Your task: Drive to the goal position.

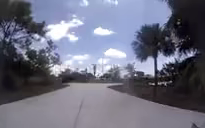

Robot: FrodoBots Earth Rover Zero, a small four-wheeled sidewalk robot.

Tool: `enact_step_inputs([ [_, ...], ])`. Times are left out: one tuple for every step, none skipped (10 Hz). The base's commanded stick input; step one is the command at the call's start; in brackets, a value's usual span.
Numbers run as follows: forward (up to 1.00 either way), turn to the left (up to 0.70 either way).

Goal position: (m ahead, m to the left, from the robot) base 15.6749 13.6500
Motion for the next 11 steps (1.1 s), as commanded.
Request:
enact_step_inputs([
  [0.85,0.0],
  [0.85,0.0],
  [0.85,0.0],
  [0.85,0.0],
  [0.85,0.0],
  [0.85,0.08],
  [0.85,0.34],
  [0.85,0.22],
  [0.85,0.0],
  [0.85,0.0],
  [0.85,0.18],
])
